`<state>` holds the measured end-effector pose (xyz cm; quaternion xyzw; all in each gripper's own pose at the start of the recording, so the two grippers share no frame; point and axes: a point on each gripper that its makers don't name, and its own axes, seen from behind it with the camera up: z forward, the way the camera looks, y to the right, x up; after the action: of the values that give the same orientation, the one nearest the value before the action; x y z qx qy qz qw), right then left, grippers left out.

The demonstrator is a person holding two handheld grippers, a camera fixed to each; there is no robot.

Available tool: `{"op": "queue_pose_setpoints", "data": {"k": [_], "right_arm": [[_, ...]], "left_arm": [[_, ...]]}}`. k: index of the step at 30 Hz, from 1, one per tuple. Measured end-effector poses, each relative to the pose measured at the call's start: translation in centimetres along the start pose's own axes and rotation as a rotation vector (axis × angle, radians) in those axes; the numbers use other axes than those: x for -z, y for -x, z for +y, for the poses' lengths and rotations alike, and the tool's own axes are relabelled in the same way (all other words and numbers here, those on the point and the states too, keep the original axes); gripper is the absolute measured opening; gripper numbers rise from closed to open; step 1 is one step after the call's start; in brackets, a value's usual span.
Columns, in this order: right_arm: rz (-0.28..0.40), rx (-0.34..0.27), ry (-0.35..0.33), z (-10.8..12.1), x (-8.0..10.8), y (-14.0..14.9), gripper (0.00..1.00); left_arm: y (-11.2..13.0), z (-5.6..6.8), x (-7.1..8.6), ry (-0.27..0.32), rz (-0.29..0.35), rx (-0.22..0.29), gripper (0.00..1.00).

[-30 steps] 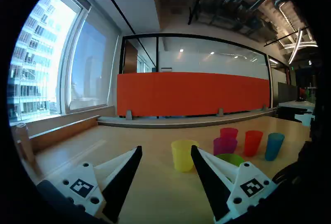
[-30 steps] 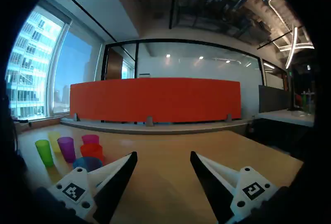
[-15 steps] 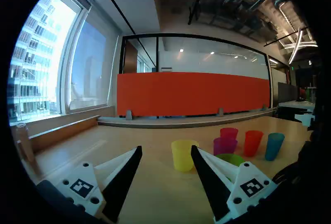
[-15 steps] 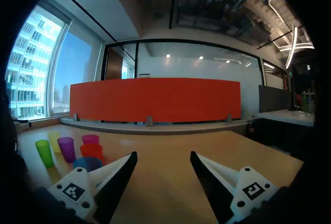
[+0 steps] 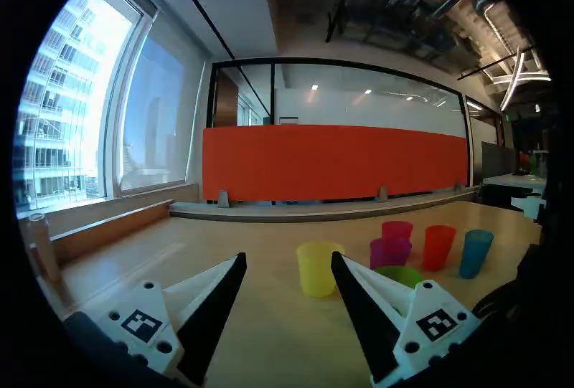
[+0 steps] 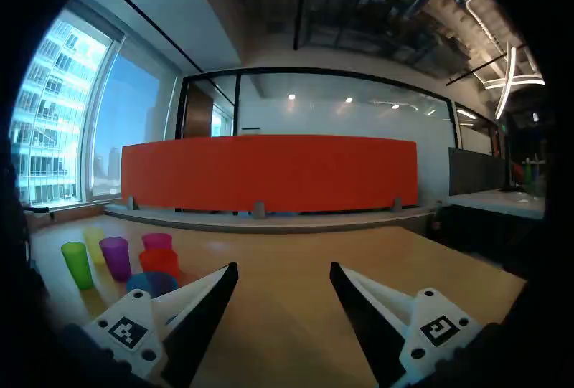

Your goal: Pour water

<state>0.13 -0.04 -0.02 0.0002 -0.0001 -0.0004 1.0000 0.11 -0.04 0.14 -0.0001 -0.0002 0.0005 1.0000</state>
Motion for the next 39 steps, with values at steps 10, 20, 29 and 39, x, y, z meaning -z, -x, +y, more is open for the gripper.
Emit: {"op": "queue_pose_setpoints", "data": {"k": [10, 20, 29, 39], "right_arm": [[-0.017, -0.005, 0.015, 0.6, 0.0, 0.1, 0.99], [-0.026, 0.002, 0.009, 1.3, 0.5, -3.3, 0.99], [-0.036, 0.028, -0.006, 1.7, 0.3, -8.3, 0.99], [-0.038, 0.035, -0.045, 0.8, -0.1, -13.2, 0.99]], "left_arm": [[-0.5, 0.1, -0.1, -0.005, 0.000, 0.015, 0.87], [-4.4, -0.5, -0.6, 0.003, -0.003, 0.019, 0.87], [-9.2, -0.2, -1.2, 0.048, -0.010, 0.005, 0.87], [-13.9, 0.3, -2.0, 0.094, -0.028, -0.001, 0.87]]}}
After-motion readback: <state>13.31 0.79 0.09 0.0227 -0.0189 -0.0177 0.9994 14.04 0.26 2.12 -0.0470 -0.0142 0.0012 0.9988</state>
